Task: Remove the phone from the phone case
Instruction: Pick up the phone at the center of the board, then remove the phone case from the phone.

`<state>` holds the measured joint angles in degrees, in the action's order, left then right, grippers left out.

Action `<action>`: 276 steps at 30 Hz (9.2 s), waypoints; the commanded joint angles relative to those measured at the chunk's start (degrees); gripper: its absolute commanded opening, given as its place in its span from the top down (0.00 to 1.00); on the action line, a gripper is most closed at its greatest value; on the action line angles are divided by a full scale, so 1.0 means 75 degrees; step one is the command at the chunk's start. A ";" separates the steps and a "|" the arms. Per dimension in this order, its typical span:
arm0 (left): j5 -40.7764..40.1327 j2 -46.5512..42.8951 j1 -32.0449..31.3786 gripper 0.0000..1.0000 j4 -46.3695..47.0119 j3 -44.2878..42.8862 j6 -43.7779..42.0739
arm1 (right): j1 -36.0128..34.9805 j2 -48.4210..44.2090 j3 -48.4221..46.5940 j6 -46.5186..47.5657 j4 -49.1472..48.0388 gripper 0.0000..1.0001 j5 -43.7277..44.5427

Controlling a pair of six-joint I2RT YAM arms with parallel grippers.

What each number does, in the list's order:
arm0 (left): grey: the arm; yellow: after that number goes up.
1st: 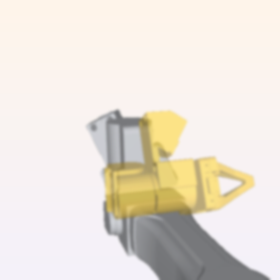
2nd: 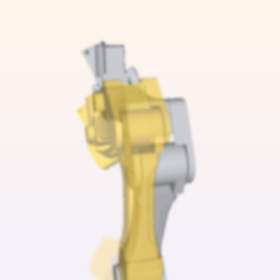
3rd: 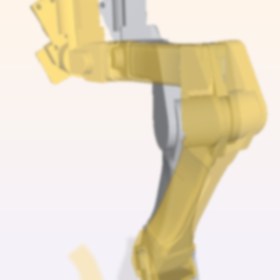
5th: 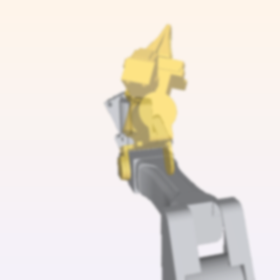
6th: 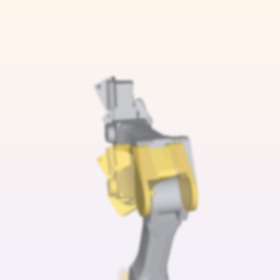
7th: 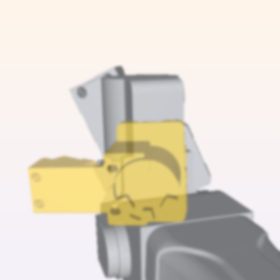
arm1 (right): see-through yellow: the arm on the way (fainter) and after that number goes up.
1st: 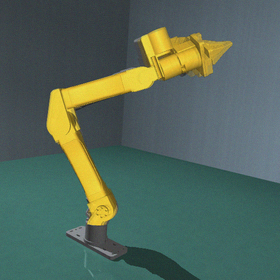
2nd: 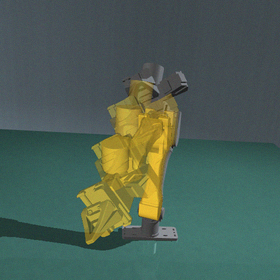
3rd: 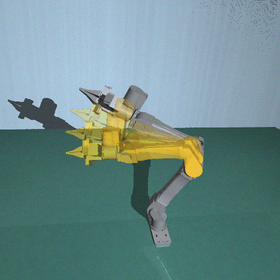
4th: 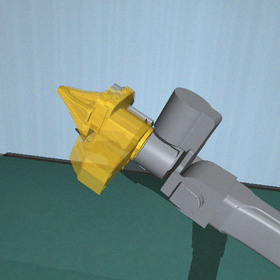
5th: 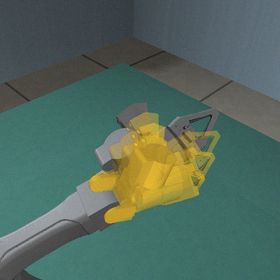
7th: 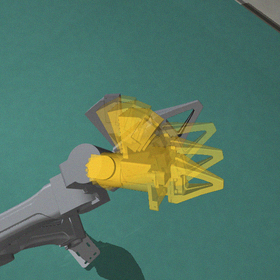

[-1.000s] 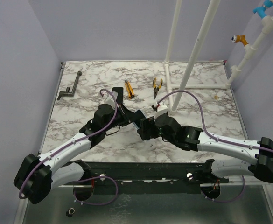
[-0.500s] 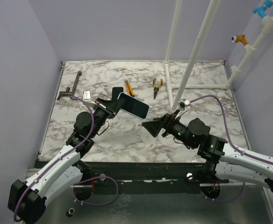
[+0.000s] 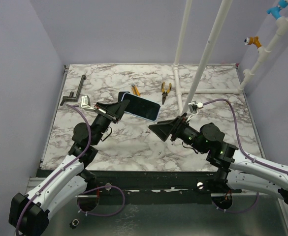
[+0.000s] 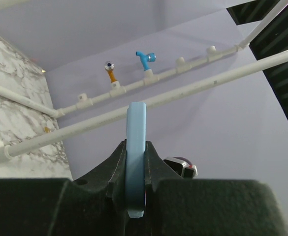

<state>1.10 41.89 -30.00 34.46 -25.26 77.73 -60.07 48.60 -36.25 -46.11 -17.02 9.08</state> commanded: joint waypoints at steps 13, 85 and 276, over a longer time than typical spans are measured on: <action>0.0090 -0.0429 0.0027 1.00 0.0901 0.0190 0.0928 | 0.1036 0.0745 -0.0130 -0.0280 -0.1663 0.47 -0.2294; 0.3332 0.2078 0.0039 1.00 0.1953 -0.0142 0.2273 | 0.1031 0.0061 -0.0058 0.4214 -0.2912 1.00 -0.4290; 0.2314 0.0498 0.0905 1.00 0.1769 0.0110 0.0856 | 0.1049 0.0549 0.0770 -0.3428 -0.4414 0.82 -0.0331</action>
<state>19.90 46.17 -23.38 46.72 -25.06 85.06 -51.96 53.87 -30.04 -70.74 -46.19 5.30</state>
